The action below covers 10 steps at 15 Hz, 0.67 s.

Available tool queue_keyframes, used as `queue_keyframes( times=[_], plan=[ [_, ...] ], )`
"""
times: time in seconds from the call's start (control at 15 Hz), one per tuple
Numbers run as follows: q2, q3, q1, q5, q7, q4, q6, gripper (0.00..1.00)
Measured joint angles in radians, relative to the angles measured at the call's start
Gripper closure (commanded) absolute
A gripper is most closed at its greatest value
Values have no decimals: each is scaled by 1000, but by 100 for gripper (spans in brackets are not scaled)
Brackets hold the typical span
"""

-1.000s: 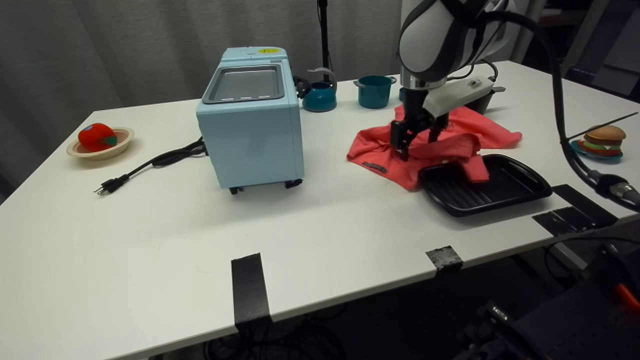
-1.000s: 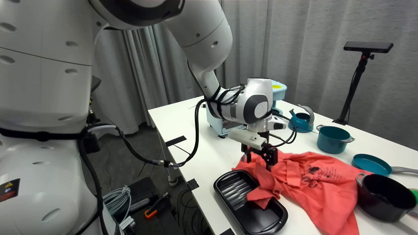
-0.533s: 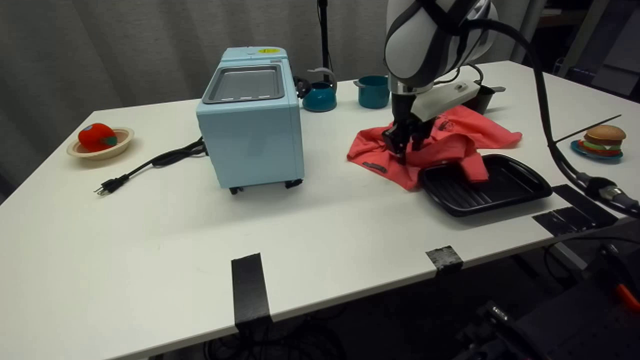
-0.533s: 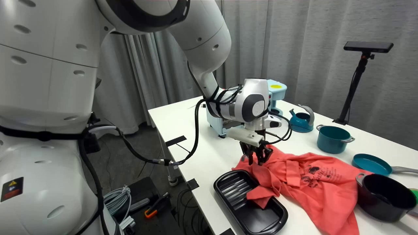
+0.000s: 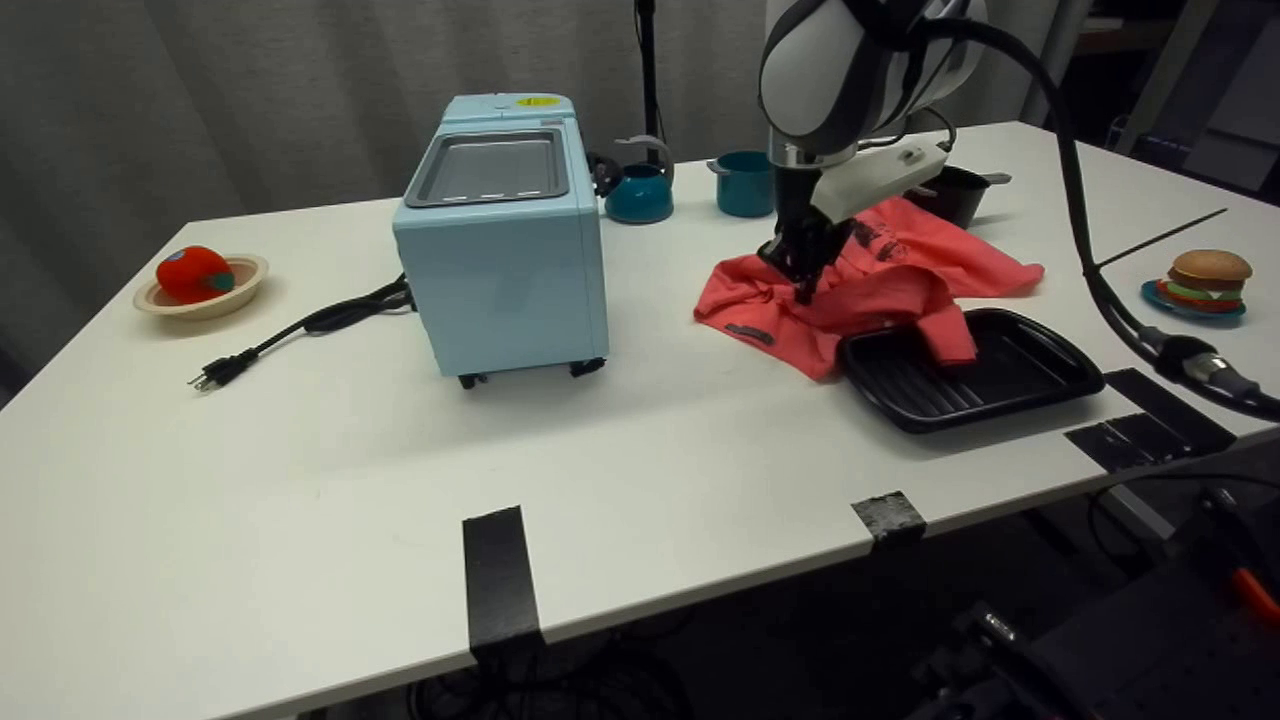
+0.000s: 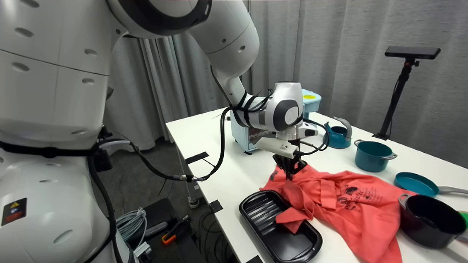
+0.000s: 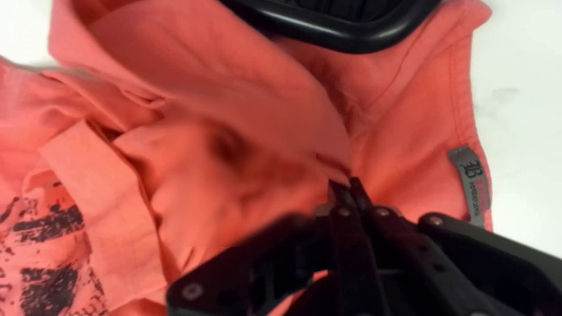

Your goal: Unfold the peach shirt on the table.

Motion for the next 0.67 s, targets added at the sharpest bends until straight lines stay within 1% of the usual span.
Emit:
queue_keyframes(
  times=[0.27,0.47,0.67],
  plan=[
    [-2,-9,7,-5,14,48,28,100],
    [-4,-13,24,-5,56,106,104,100],
    [-5,-34,62,-9,125,164,191,100]
  ],
)
